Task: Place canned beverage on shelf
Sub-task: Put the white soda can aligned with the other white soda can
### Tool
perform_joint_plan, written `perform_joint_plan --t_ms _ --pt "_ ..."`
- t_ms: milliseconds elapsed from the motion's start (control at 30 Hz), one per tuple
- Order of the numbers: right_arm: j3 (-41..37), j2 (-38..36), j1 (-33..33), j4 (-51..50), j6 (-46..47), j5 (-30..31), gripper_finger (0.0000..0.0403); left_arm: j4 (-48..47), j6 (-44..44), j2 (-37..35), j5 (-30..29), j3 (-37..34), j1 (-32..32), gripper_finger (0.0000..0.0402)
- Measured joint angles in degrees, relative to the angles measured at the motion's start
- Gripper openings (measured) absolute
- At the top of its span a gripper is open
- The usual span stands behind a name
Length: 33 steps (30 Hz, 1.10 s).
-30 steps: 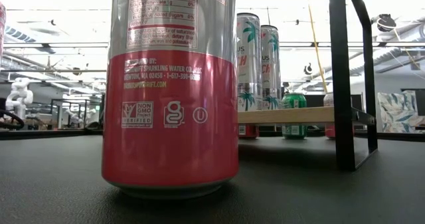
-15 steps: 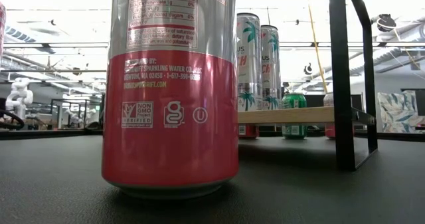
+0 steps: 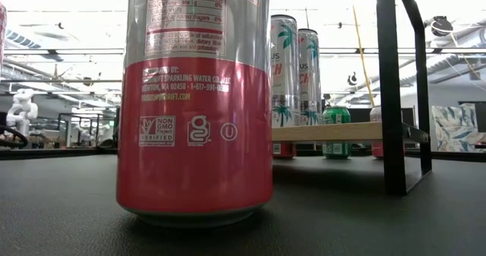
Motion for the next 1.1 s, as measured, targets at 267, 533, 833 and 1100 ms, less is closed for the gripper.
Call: perform_joint_plan --t_ms 267,533,833,1100 --pt "-0.10 0.10 0.05 -0.07 2.84 -0.78 0.0227 0.02 3.38 -0.09 -3.94 0.04 0.20 0.0332" --pt "-0.10 -0.53 0.02 -0.01 9.21 -0.37 0.0228 0.33 12.47 -0.64 -9.13 0.04 0.14 0.0334" --pt "-0.10 -2.06 0.02 -0.01 21.14 -0.36 0.0230 0.58 20.27 -1.78 -14.60 0.07 1.05 0.0334" --pt "-0.08 -2.44 0.02 -0.08 30.68 -0.38 0.0229 0.96 35.65 -4.56 -24.22 0.07 1.12 0.0334"
